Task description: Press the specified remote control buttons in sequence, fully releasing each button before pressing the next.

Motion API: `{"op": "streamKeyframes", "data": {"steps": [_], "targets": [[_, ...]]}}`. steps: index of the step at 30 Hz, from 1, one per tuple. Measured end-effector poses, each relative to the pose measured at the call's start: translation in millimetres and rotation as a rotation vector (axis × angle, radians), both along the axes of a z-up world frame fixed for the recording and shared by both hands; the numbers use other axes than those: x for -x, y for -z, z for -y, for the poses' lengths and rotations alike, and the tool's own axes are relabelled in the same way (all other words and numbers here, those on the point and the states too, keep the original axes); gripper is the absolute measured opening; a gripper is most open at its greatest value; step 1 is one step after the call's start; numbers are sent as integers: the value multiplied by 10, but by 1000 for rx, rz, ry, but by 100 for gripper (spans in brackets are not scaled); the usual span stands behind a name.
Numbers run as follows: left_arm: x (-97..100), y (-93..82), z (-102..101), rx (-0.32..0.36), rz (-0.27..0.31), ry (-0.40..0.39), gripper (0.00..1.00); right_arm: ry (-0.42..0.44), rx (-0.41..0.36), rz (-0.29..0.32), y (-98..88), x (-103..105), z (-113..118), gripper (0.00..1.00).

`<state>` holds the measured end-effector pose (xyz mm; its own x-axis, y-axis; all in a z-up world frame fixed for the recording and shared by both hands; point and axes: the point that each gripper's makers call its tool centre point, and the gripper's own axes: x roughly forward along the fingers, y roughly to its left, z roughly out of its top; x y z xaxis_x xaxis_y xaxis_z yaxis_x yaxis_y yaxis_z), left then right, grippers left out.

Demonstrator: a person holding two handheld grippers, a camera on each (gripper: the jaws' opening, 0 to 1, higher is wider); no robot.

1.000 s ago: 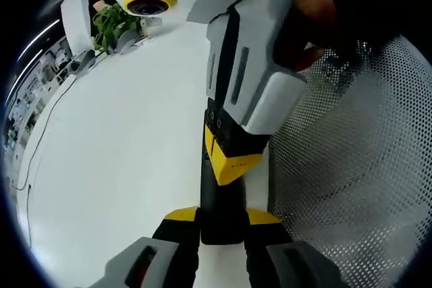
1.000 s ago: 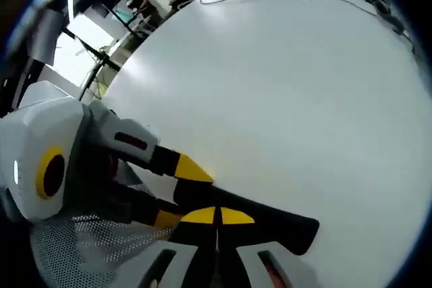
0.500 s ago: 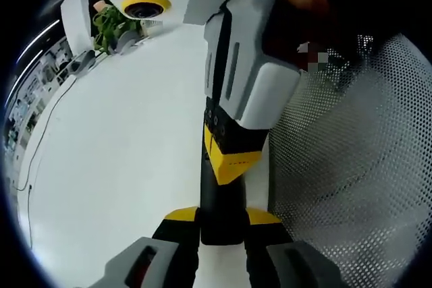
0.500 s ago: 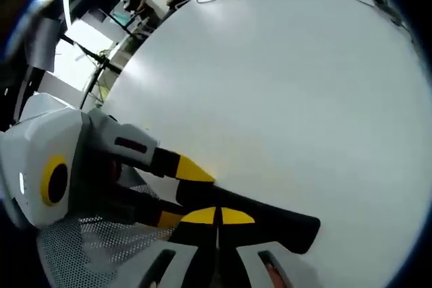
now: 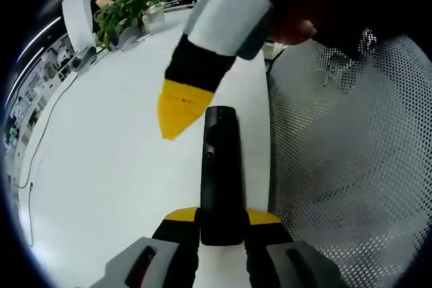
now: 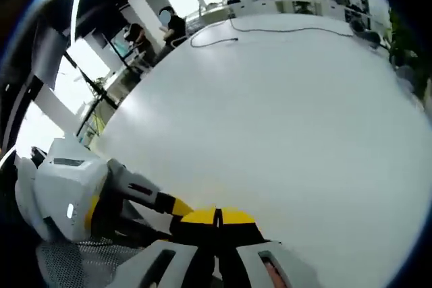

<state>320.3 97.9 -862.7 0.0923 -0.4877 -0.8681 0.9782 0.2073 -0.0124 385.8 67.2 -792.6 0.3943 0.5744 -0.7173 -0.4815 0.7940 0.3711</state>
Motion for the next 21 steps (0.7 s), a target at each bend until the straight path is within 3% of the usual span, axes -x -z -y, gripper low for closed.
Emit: {"op": "streamKeyframes", "data": {"steps": [4, 9, 13, 15, 18, 21], "targets": [[6, -3, 0, -5, 1, 2, 25, 63, -19, 120, -279, -161, 138, 0], [6, -2, 3, -10, 0, 0, 25, 121, -38, 283, -802, -284, 379, 0], [5, -1, 5, -16, -1, -3, 25, 147, -34, 404, -1178, -290, 565, 1], [5, -1, 6, -17, -3, -4, 25, 156, -25, 460, -1349, -268, 673, 6], [-1, 1, 6, -11, -7, -8, 25, 171, -13, 489, -1526, -170, 840, 5], [0, 2, 7, -18, -7, -9, 25, 194, -15, 545, -1672, -88, 989, 13]]}}
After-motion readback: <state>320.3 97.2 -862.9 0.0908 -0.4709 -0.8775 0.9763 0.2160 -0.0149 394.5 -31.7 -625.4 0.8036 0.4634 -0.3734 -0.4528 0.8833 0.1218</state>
